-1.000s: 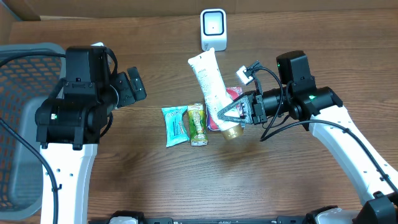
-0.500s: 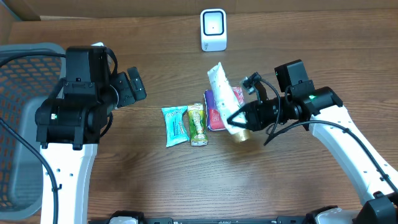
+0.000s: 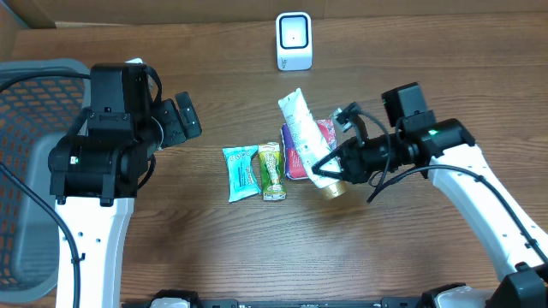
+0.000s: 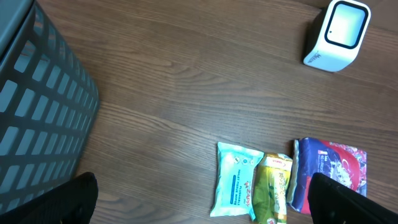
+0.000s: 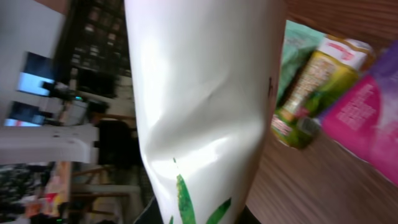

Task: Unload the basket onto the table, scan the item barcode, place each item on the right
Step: 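Lift the tube with the right gripper and swing it rightward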

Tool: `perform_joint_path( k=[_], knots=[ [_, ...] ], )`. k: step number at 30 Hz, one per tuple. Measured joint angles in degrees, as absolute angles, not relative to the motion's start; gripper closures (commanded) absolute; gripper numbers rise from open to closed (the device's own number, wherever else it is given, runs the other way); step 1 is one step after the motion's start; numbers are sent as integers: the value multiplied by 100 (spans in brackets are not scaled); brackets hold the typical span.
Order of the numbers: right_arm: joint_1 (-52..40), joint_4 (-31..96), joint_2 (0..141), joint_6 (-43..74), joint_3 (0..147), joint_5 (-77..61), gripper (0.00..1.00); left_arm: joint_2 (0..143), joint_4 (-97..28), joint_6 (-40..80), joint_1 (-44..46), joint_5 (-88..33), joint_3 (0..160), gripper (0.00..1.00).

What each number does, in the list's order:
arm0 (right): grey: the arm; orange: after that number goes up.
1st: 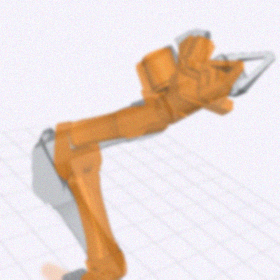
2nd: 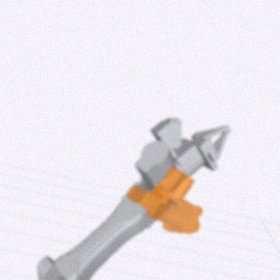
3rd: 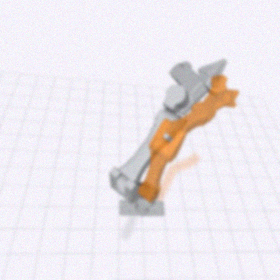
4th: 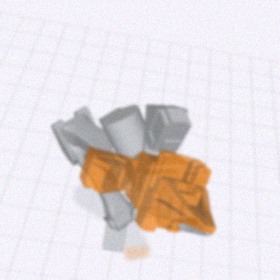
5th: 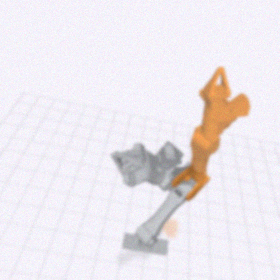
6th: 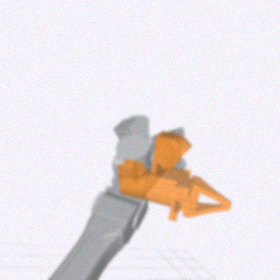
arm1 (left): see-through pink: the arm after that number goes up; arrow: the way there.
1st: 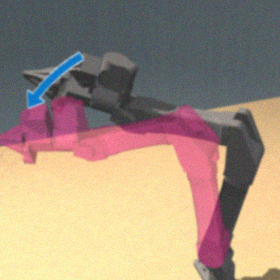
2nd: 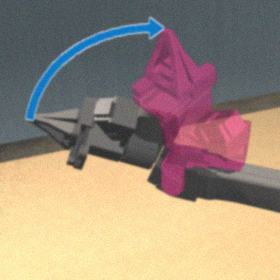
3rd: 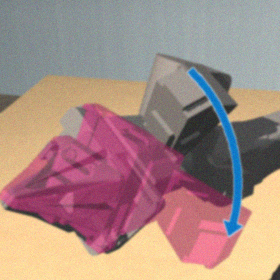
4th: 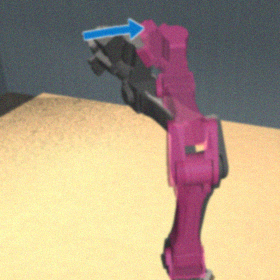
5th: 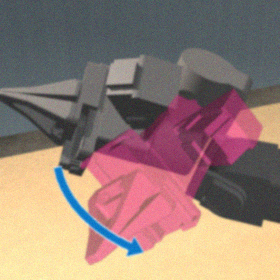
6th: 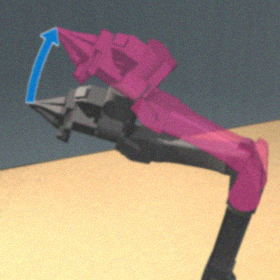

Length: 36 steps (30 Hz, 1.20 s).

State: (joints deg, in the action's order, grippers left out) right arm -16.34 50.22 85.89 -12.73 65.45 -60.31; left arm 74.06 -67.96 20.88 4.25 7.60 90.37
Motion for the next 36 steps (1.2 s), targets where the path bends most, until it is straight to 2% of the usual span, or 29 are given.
perform_joint_path(
  k=[5,8,15,18,29,36],
  knots=[
    [-1175,4871,8589,-967,6547,-7384,96,7406,-6799,2088,425,760,9037,1],
    [-821,4584,8589,-408,6545,-8036,96,7406,-6796,2088,425,760,9037,1],
    [-445,3833,8589,1374,6545,-8499,96,7406,-6796,2088,425,760,9037,1],
    [-425,3636,8589,1723,6545,-8567,96,7406,-6796,2088,425,760,9037,1],
    [-421,3326,8589,2095,6545,-8643,96,7406,-6799,2088,425,760,9037,1],
    [-423,3223,8589,1756,6545,-8626,96,7406,-6796,2088,425,760,9037,0]
  ],
)
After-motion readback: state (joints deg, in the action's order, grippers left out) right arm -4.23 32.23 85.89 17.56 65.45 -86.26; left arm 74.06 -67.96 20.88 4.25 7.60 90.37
